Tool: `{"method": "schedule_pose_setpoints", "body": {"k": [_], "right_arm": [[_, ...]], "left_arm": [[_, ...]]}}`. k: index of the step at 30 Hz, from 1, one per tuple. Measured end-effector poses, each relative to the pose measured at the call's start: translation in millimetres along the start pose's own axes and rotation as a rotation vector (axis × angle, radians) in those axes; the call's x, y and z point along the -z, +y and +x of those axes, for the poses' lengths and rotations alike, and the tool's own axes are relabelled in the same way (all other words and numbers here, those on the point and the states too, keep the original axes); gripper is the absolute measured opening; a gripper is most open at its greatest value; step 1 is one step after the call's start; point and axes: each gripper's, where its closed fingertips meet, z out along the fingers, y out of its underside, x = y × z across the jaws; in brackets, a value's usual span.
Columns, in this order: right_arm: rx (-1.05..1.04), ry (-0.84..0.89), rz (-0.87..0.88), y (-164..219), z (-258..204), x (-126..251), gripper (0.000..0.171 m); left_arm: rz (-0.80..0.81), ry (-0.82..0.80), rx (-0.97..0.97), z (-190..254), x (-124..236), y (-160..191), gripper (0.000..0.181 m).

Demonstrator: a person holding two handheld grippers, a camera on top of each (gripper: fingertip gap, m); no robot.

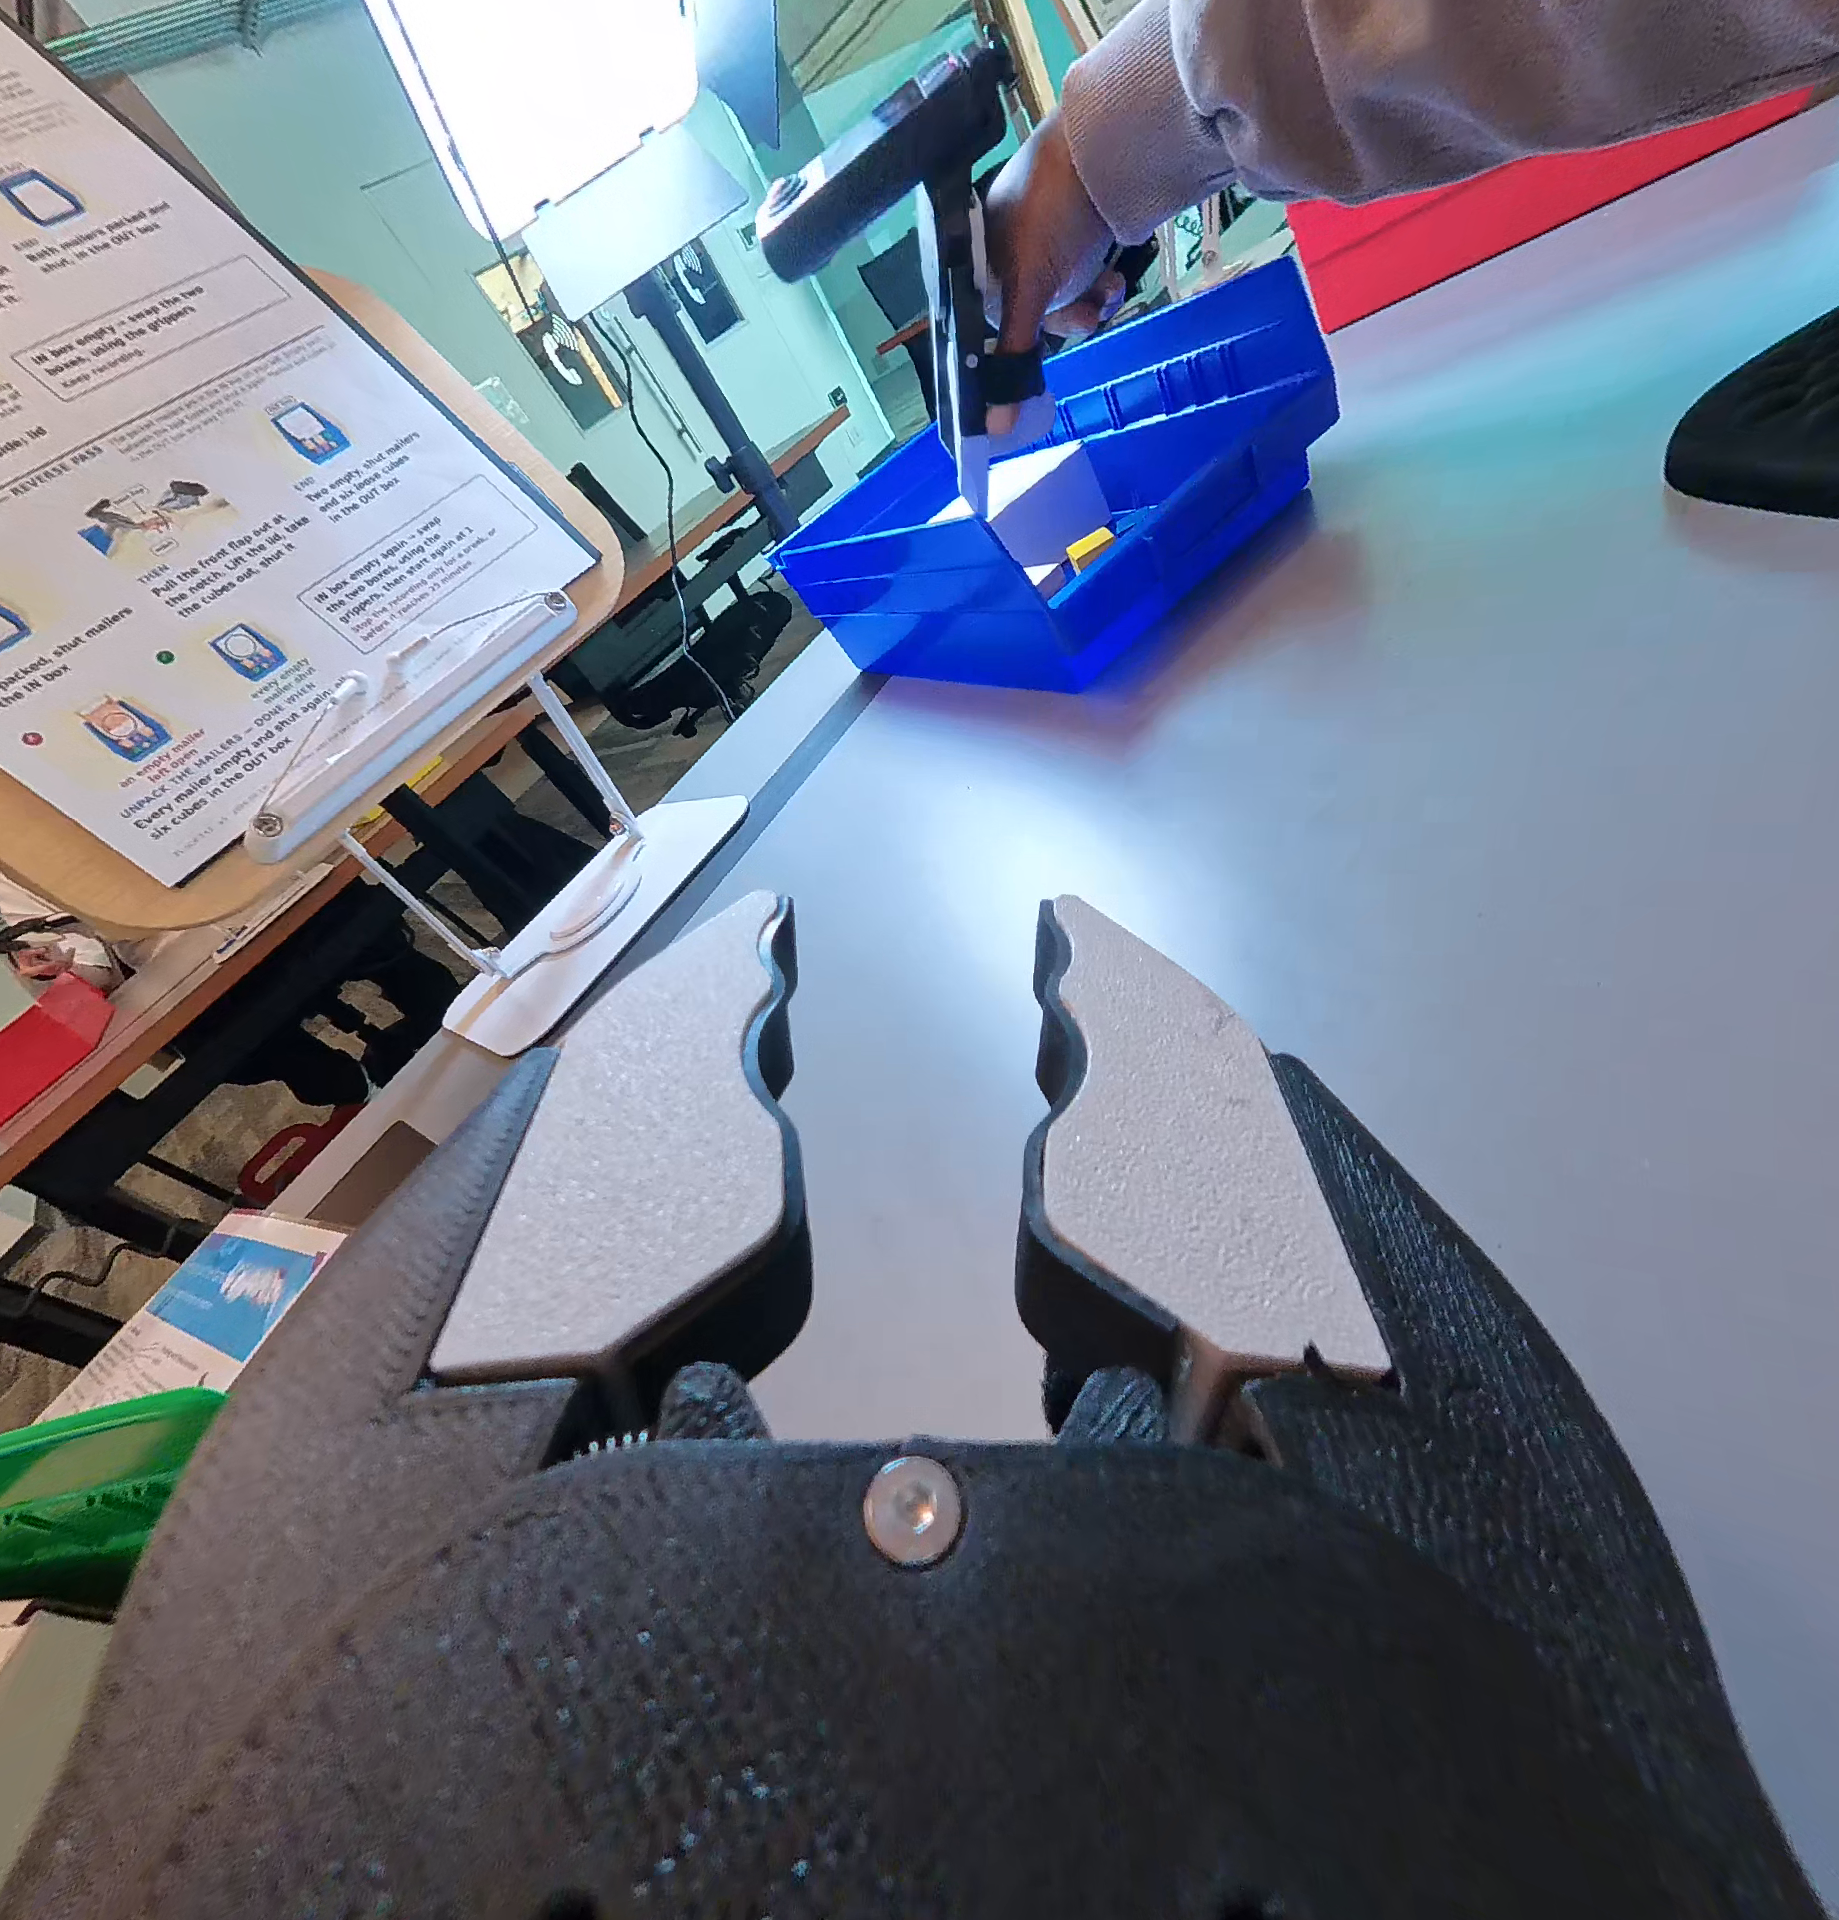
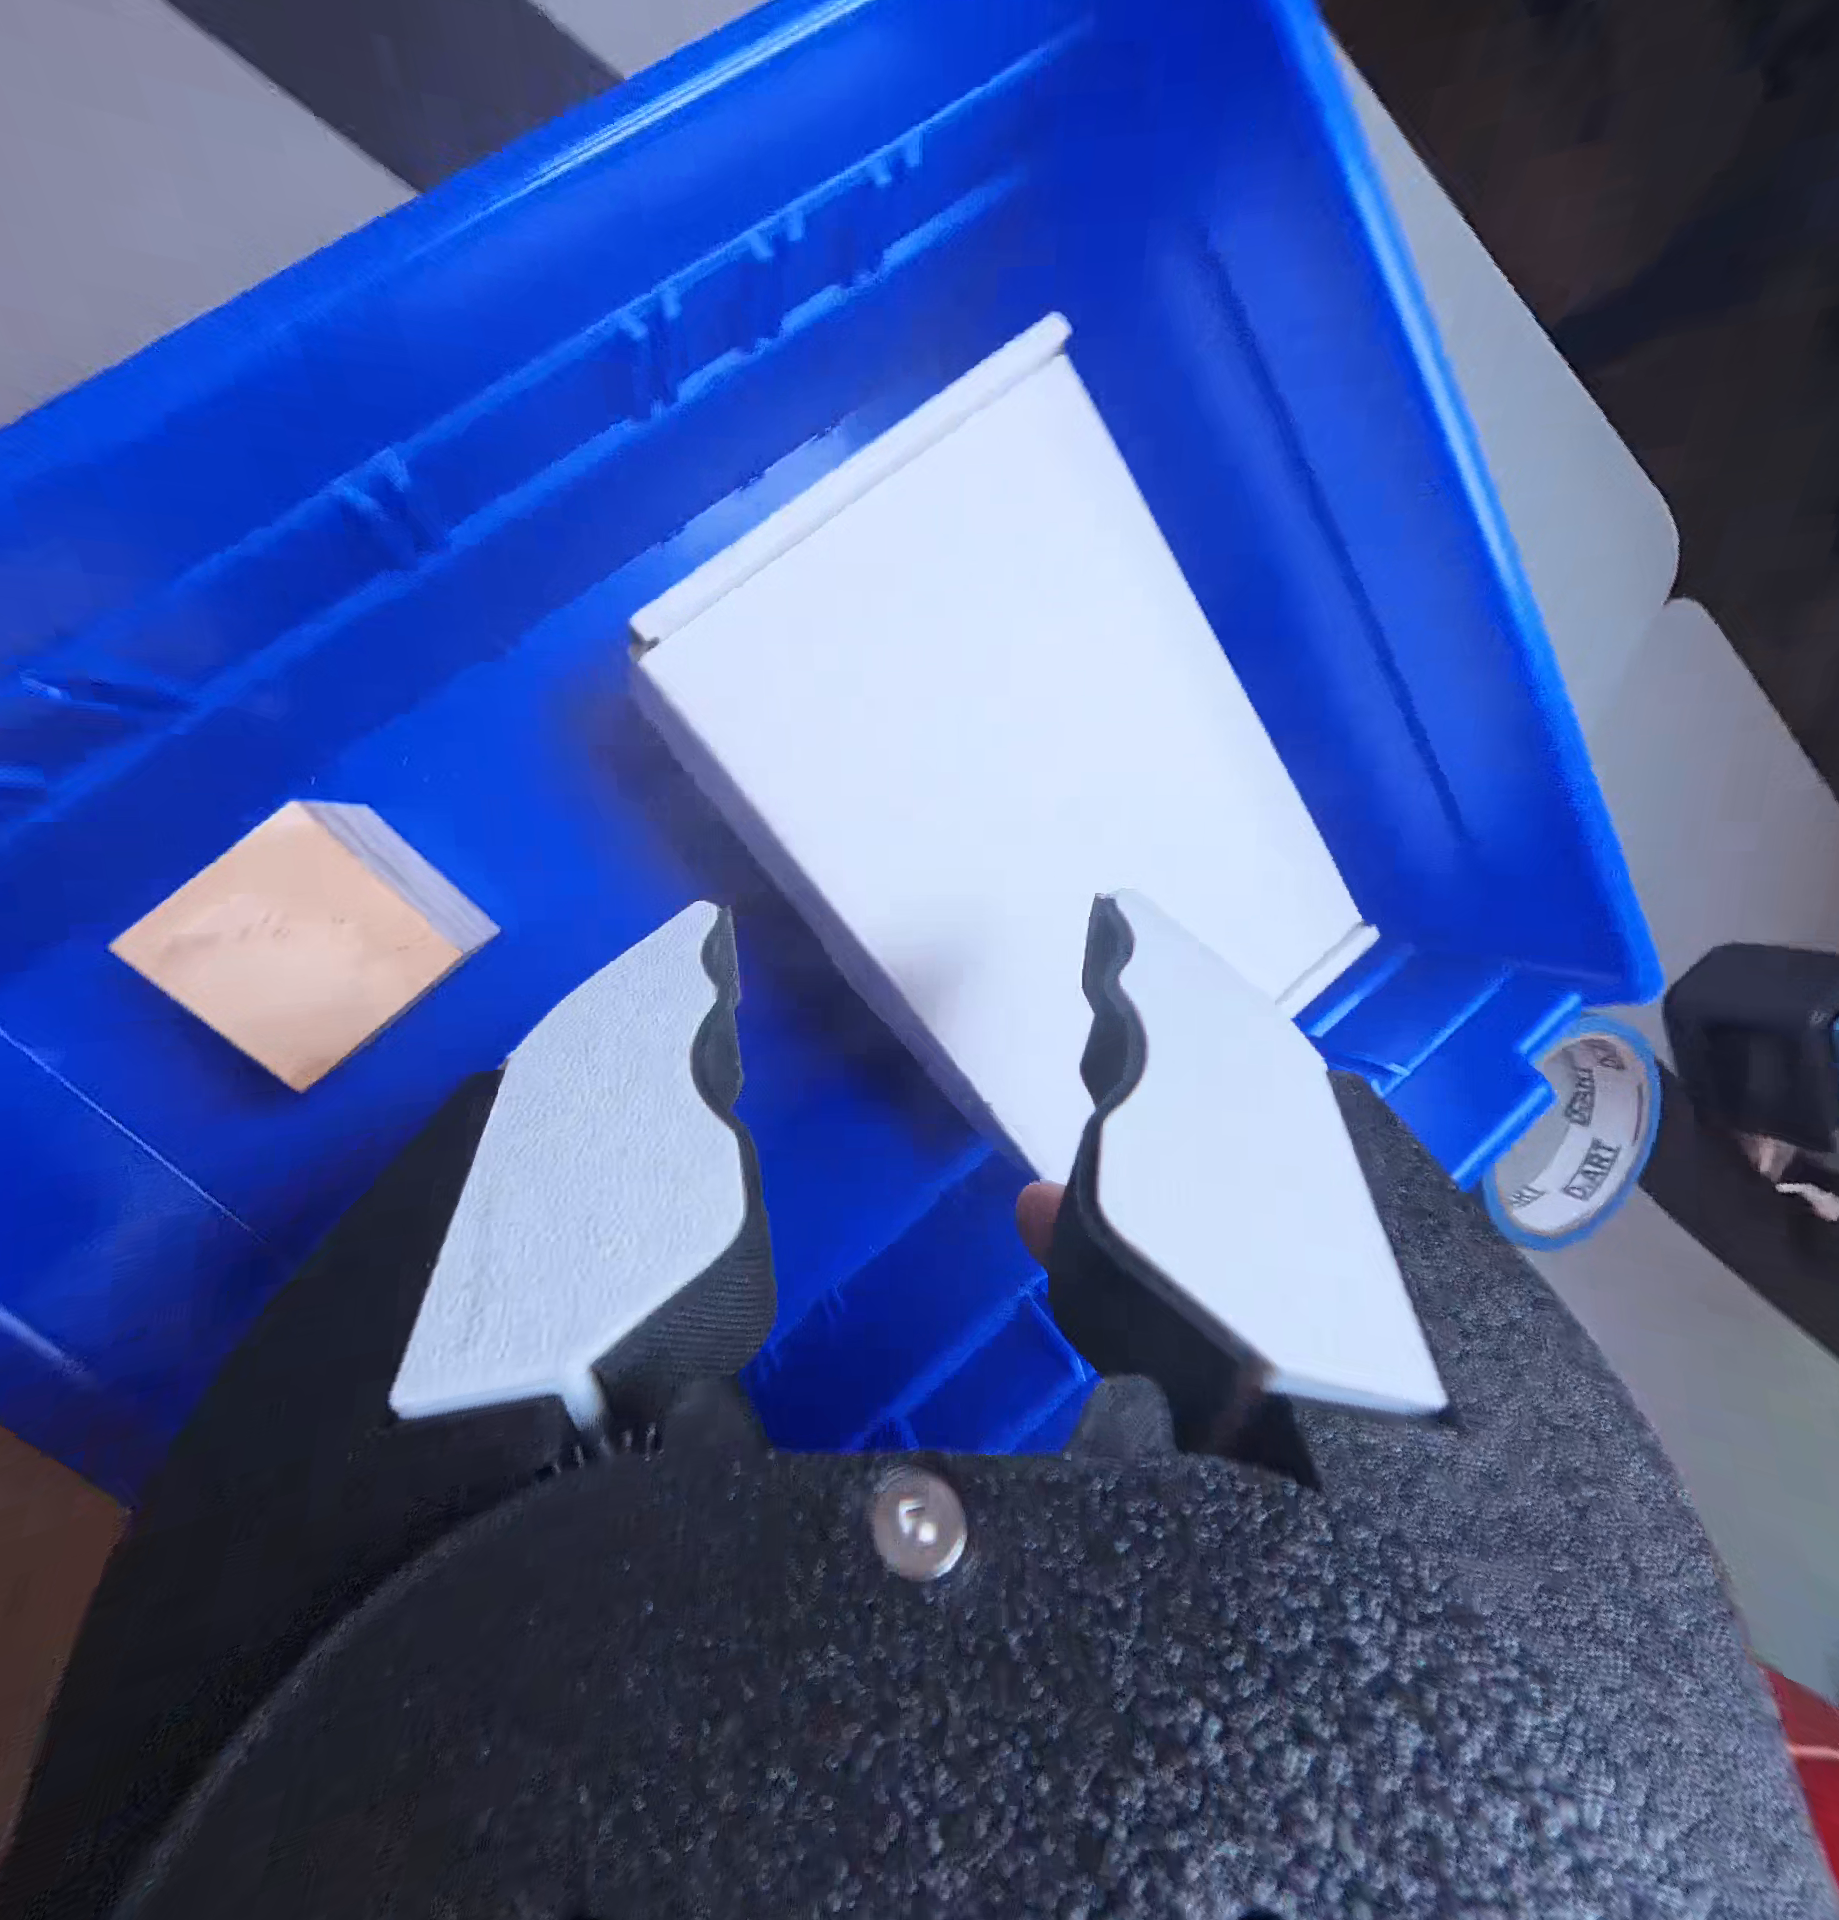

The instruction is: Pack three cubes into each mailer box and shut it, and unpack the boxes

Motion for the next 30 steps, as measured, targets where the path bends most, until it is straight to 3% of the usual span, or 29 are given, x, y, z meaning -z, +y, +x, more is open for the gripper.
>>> {"method": "schedule_pose_setpoints", "body": {"k": [1, 4, 9, 15, 19, 23, 27, 30], "right_arm": [[0.052, 0.018, -0.019, 0.7, -6.3, -2.1, 0.065], [0.192, 0.088, -0.035, -2.5, -19.8, -12.1, 0.064], [0.414, 0.291, -0.01, -17.7, -9.0, -27.0, 0.042], [0.45, 0.332, 0.107, -31.5, -14.3, -21.9, 0.037], [0.252, 0.221, 0.406, -56.2, -40.7, 28.7, 0.043], [0.035, -0.02, 0.769, -68.5, -93.5, 105.8, 0.048], [-0.133, -0.291, 1.028, -46.1, -156.4, 165.9, 0.048], [-0.165, -0.407, 1.057, -15.2, -199.4, 170.3, 0.047]], "left_arm": [[-0.003, 0.001, -0.001, 0.3, -0.4, 0.6, 0.044], [-0.011, 0.005, -0.001, 1.6, -1.4, 2.6, 0.044], [-0.029, 0.011, -0.015, 5.0, -1.8, 5.7, 0.042], [-0.046, 0.02, 0.02, 3.8, -2.4, 11.5, 0.042], [-0.04, 0.005, 0.069, -4.3, -0.2, 12.3, 0.042], [-0.027, -0.026, 0.127, -16.3, 2.7, 11.0, 0.041], [-0.016, -0.101, 0.158, -39.6, 11.6, 7.2, 0.041], [-0.031, -0.206, 0.146, -80.4, 31.0, 1.6, 0.042]]}}
